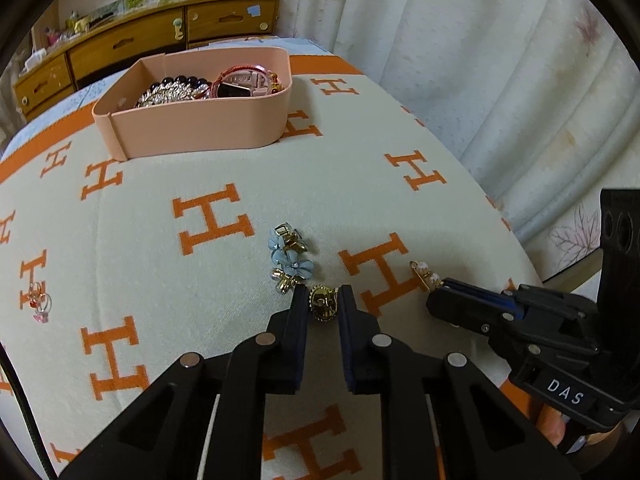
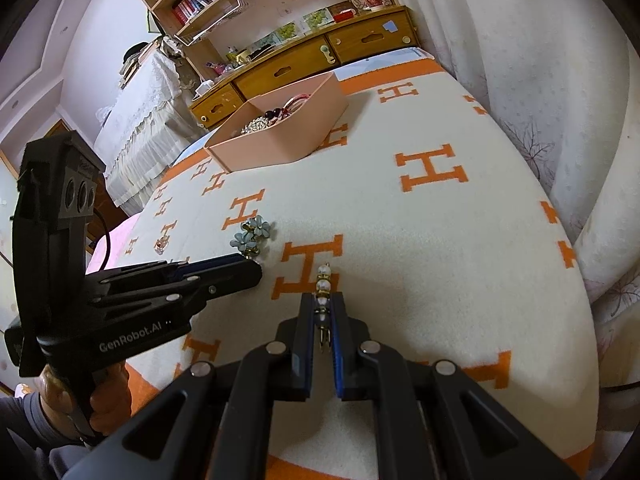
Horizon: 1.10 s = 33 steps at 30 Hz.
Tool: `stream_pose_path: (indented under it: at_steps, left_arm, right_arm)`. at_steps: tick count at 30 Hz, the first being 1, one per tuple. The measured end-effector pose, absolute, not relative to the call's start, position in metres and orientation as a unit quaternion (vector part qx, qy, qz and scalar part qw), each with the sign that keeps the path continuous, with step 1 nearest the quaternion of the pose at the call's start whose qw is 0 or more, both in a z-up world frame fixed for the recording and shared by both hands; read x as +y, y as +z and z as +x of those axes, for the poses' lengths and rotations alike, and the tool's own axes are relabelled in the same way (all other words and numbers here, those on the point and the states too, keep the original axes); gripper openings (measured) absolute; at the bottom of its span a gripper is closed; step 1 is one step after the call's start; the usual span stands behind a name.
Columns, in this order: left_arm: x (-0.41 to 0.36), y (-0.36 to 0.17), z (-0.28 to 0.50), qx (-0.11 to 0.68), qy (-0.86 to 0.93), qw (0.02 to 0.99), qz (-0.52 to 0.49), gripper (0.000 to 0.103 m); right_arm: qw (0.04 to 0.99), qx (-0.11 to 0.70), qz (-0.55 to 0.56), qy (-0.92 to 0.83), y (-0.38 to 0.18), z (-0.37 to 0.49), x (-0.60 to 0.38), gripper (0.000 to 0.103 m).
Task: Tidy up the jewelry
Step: 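Grasp the gold coin charm with the left gripper while the right carries the pin to the tray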
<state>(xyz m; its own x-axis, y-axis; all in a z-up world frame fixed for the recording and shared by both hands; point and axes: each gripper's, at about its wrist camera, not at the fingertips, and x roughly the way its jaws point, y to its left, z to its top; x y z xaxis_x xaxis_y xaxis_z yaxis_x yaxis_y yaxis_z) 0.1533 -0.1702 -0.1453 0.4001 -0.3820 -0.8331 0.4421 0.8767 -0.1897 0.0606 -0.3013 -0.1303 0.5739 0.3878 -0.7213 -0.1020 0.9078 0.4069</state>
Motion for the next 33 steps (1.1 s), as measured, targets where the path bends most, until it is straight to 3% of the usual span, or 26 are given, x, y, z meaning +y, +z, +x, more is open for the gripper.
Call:
stream_pose_path:
  at_steps: [7, 14, 24, 31, 33]
  left_arm:
    - [-0.161, -0.141, 0.148, 0.490, -0.242, 0.837, 0.031, 0.012]
    - [-0.130, -0.099, 0.162, 0.471, -0.233, 0.851, 0.011, 0.012]
    - [-0.090, -0.026, 0.254, 0.404, -0.172, 0.898, -0.008, 0.012]
    - [-0.093, -0.046, 0.308, 0.416, -0.152, 0.896, -0.020, 0.013]
    - [-0.096, -0.057, 0.313, 0.430, -0.149, 0.890, -0.019, 0.019]
  right_arm:
    - [0.870, 0.442, 0.168, 0.140, -0.128, 0.062, -0.302, 0.008]
    - [0.876, 0.416, 0.173, 0.175, -0.094, 0.087, -0.292, 0.007]
    - [0.882, 0.377, 0.203, 0.196, -0.035, 0.185, -0.270, 0.008]
    - [0.863, 0.423, 0.232, 0.150, -0.064, 0.252, -0.266, 0.008]
    - [0.855, 0.438, 0.237, 0.146, -0.073, 0.259, -0.266, 0.008]
